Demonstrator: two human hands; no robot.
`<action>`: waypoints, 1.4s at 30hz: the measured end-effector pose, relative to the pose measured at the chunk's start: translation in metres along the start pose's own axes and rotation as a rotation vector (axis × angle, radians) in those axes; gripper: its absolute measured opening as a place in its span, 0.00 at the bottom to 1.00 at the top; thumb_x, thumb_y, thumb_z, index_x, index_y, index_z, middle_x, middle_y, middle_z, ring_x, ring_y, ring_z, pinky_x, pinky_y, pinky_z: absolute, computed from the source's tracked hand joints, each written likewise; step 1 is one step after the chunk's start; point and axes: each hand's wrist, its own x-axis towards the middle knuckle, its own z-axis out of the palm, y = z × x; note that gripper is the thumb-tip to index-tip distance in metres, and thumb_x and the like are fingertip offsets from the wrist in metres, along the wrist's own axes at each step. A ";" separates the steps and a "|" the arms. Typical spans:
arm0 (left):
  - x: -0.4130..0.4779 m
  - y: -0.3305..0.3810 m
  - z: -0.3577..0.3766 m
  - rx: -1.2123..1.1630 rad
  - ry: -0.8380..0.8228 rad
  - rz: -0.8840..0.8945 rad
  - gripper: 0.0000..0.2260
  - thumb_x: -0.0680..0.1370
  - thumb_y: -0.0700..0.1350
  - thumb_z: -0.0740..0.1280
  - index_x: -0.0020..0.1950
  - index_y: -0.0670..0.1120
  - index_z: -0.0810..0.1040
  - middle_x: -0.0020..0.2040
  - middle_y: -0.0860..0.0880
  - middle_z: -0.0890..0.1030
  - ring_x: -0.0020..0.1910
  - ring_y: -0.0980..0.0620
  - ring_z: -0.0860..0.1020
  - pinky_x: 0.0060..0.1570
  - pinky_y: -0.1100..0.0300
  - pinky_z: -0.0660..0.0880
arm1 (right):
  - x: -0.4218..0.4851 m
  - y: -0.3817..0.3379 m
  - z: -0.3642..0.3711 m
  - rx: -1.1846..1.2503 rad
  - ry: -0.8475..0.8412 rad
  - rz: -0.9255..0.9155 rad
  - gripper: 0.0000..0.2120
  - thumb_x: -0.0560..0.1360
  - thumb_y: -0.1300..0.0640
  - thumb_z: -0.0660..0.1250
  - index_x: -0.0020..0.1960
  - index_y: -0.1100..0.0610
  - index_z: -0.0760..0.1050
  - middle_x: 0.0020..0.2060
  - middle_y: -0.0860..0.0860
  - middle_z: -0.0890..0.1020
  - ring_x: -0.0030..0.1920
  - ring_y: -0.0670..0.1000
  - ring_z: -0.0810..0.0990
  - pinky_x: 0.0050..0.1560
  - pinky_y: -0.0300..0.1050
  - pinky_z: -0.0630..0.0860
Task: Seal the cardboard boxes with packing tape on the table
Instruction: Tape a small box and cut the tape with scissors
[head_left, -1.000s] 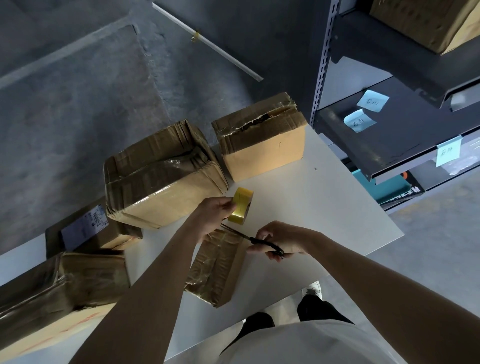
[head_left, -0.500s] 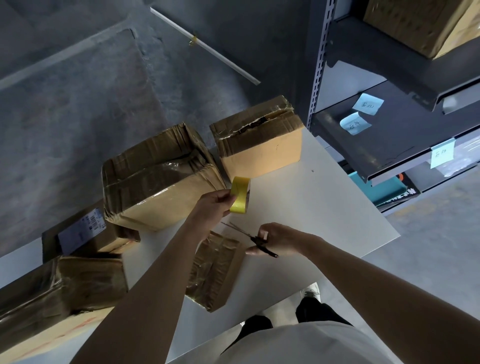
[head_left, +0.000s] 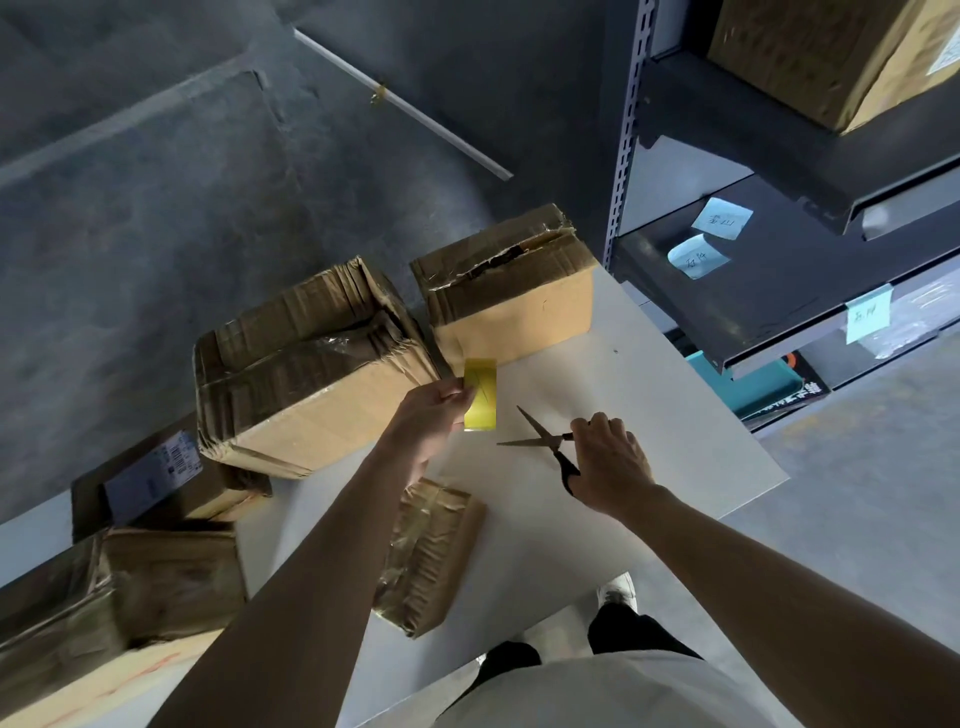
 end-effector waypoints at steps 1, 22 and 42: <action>0.001 0.001 0.001 0.010 -0.004 0.003 0.06 0.80 0.46 0.68 0.56 0.51 0.81 0.56 0.47 0.82 0.55 0.49 0.79 0.62 0.53 0.73 | 0.000 0.003 0.001 -0.015 0.001 0.004 0.21 0.76 0.52 0.65 0.65 0.57 0.66 0.60 0.55 0.70 0.61 0.58 0.70 0.59 0.48 0.68; -0.018 0.005 0.024 1.068 -0.147 0.368 0.17 0.83 0.44 0.61 0.71 0.57 0.73 0.63 0.52 0.76 0.69 0.51 0.62 0.68 0.57 0.55 | 0.004 -0.033 -0.038 0.385 0.240 -0.443 0.27 0.74 0.38 0.65 0.64 0.56 0.72 0.58 0.51 0.77 0.57 0.52 0.72 0.50 0.45 0.73; -0.025 -0.010 -0.001 0.527 0.047 0.307 0.18 0.77 0.49 0.71 0.66 0.49 0.78 0.63 0.49 0.80 0.61 0.54 0.77 0.65 0.51 0.73 | -0.015 -0.047 -0.030 0.744 0.140 -0.276 0.12 0.74 0.51 0.75 0.47 0.58 0.75 0.38 0.48 0.77 0.35 0.43 0.75 0.35 0.31 0.67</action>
